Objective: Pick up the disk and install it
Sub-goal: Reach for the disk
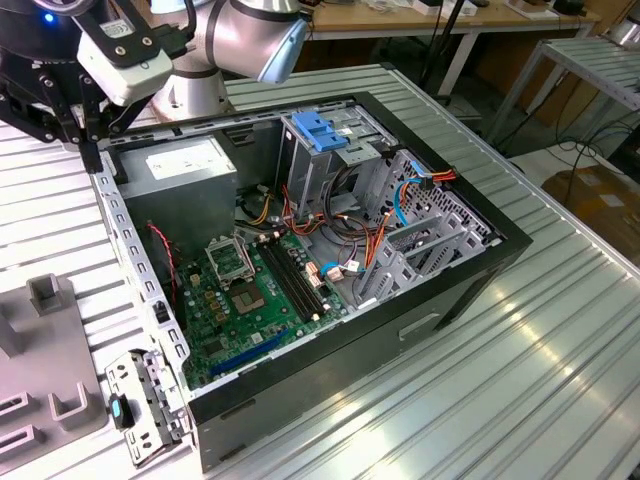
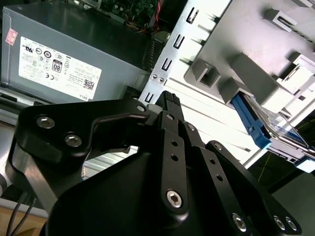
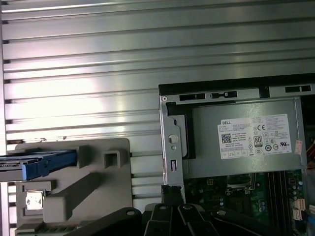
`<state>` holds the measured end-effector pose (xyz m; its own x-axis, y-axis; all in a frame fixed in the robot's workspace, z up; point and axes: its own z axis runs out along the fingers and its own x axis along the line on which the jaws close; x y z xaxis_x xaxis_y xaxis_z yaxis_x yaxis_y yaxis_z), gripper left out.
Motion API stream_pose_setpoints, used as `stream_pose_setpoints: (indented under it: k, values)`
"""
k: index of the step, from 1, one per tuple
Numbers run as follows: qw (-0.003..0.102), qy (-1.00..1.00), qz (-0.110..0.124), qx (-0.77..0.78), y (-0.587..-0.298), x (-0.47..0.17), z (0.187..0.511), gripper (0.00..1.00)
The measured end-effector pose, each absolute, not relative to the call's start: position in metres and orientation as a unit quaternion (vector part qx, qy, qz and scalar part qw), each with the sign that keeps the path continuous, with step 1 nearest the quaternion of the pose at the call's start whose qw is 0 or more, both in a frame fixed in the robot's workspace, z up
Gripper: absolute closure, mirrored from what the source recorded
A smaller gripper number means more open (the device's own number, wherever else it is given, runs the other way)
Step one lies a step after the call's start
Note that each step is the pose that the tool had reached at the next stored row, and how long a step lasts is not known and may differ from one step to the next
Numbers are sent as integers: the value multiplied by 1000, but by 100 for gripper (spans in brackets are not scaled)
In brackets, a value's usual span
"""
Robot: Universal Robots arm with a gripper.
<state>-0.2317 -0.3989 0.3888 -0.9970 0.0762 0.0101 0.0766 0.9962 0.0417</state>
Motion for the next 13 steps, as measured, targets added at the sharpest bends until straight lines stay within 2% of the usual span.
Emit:
stream_pose_setpoints:
  k: [13]
  values:
    - [5,-999,-21,-38,-399,-251,389,89]
